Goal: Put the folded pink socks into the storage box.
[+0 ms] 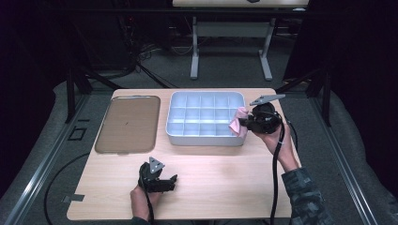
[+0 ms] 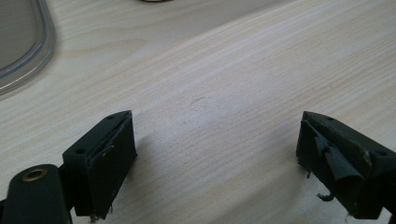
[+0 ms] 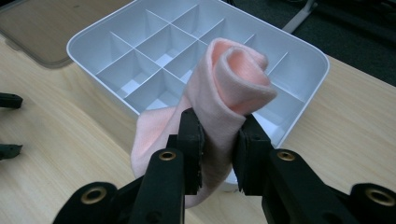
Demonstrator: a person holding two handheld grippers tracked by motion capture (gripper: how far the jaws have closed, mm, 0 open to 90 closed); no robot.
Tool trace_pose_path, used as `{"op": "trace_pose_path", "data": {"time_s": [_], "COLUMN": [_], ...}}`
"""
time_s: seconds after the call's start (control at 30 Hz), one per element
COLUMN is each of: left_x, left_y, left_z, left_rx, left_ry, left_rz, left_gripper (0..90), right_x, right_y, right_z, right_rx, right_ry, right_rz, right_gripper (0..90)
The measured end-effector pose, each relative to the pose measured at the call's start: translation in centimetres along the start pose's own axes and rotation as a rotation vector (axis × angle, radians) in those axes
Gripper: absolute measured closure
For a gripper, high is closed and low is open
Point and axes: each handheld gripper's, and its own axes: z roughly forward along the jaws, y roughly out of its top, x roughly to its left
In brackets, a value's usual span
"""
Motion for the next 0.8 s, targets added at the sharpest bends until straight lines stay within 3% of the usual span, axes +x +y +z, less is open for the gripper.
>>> {"op": "trace_pose_path", "data": {"time_s": [0.8], "left_x": [0.0], "left_y": [0.0], "left_z": [0.0], "left_rx": [0.0], "left_ry": [0.001], "left_rz": [0.001], "left_gripper": [11.7], "right_x": [-2.2], "right_y": [0.1], "right_z": [3.1], "right_rx": [0.046], "right_ry": [-0.056], "right_rz": [0.005], "right_gripper": [74.9]}}
